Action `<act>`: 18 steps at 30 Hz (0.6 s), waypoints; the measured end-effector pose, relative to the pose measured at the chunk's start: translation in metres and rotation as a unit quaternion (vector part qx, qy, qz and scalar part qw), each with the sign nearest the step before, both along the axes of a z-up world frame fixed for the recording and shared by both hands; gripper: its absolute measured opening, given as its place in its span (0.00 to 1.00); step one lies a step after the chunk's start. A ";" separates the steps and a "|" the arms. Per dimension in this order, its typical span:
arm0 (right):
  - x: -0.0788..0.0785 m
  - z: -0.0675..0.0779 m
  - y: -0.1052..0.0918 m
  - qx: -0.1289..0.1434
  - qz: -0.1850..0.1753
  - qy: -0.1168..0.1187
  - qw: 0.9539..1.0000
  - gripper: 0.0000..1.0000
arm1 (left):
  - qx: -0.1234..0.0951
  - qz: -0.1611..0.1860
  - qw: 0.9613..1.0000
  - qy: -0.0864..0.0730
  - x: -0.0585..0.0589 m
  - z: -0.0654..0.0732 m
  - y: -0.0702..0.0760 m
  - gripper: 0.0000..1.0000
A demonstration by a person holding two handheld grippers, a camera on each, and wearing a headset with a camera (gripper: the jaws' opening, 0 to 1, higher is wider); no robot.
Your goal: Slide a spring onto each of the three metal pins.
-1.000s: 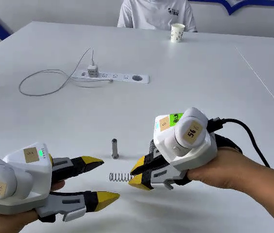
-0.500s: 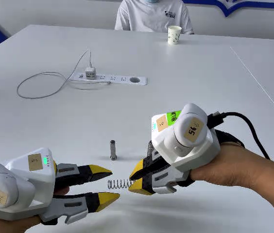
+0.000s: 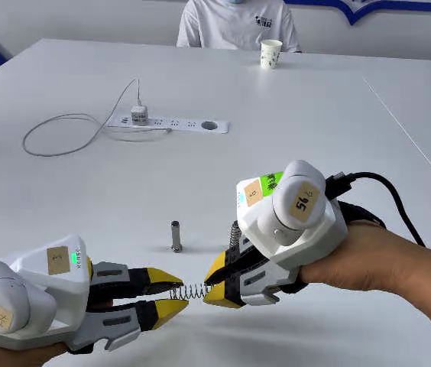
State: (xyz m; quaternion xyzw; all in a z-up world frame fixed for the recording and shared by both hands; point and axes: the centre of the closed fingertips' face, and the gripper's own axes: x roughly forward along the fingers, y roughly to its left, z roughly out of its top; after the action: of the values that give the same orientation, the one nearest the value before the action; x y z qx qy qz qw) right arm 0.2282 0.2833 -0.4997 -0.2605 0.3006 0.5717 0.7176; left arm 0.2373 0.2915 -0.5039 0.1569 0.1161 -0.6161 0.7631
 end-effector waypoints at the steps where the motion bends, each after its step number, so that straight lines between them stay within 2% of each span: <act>1: 0.000 0.001 0.000 0.000 0.001 -0.001 1.000 0.11 | 0.001 -0.001 1.000 0.000 0.000 0.000 0.000 0.13; 10: -0.002 0.015 0.006 0.005 0.009 -0.016 1.000 0.11 | 0.005 -0.001 1.000 -0.003 -0.001 0.000 0.001 0.12; 18: -0.003 0.028 0.015 0.021 0.017 -0.031 0.999 0.11 | 0.006 0.002 1.000 -0.003 -0.002 0.002 0.001 0.12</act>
State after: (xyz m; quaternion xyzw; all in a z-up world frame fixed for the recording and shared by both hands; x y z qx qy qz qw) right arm 0.2255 0.2982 -0.4715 -0.2674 0.2617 0.5817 0.7222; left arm 0.2349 0.2925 -0.5016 0.1632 0.1174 -0.6137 0.7635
